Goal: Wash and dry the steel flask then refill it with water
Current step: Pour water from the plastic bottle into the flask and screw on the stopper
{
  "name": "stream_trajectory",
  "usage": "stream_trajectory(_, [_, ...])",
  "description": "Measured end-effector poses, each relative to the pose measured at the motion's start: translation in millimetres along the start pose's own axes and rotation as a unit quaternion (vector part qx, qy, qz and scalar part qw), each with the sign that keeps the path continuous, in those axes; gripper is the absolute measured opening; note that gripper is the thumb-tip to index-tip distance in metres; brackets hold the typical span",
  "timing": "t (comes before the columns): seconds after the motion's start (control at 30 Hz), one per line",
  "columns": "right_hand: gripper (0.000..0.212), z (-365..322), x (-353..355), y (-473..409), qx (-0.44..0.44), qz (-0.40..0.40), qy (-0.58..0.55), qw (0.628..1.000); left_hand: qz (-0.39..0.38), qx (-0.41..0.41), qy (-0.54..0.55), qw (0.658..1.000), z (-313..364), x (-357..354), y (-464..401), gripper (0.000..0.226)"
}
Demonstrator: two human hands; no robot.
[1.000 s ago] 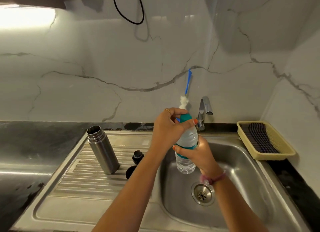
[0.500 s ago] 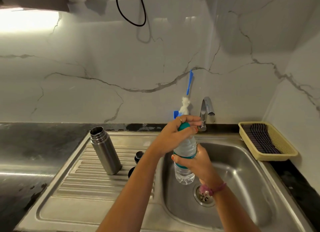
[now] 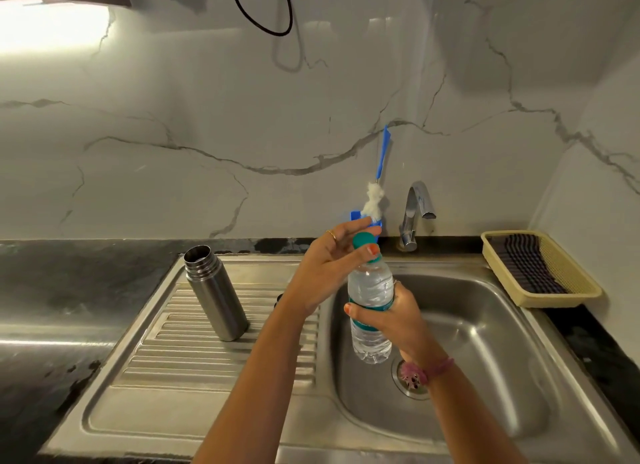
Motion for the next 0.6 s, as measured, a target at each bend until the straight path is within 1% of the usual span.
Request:
stream_trajectory(0.07, [0.045, 2.5, 0.1, -0.4, -0.003, 0.006, -0.002, 1.0, 0.038, -0.012, 0.032, 0.999, 0.6, 5.8, 1.9, 0.037])
stream_trajectory(0.13, [0.045, 4.6, 0.2, -0.6, -0.004, 0.009, -0.004, 1.0, 0.085, -0.007, 0.053, 0.995, -2.2, 15.4, 5.3, 0.04])
stream_trajectory(0.2, [0.047, 7.1, 0.4, -1.1, -0.009, 0.011, -0.004, 1.0, 0.115, 0.01, 0.052, 0.992, -8.3, 26.3, 11.5, 0.048])
stream_trajectory(0.27, [0.044, 7.9, 0.0, -0.9, -0.01, 0.013, -0.01, 1.0, 0.129, 0.034, 0.034, 0.991, -16.8, 36.7, 21.0, 0.051])
stream_trajectory(0.37, [0.039, 9.2, -1.0, -1.1, -0.003, 0.02, -0.018, 1.0, 0.141, 0.076, -0.011, 0.987, -32.3, 49.1, 39.0, 0.045])
stream_trajectory(0.47, [0.036, 12.4, -4.4, -1.6, 0.003, 0.023, -0.015, 1.0, 0.13, 0.112, -0.042, 0.984, -51.0, 58.8, 61.0, 0.038])
stream_trajectory(0.6, [0.033, 21.5, -7.5, -3.3, 0.007, 0.033, -0.005, 0.999, 0.112, 0.152, -0.151, 0.97, -80.4, 69.8, 89.9, 0.032])
Point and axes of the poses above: each hand's wrist, its own y-axis away from the middle knuckle, its own x-axis out of the back of the hand, z = x × y, the point moved 2 cm from there along -y, towards the middle knuckle, and after that the axes turned 7 degrees about -z, right-handed, at the moved point
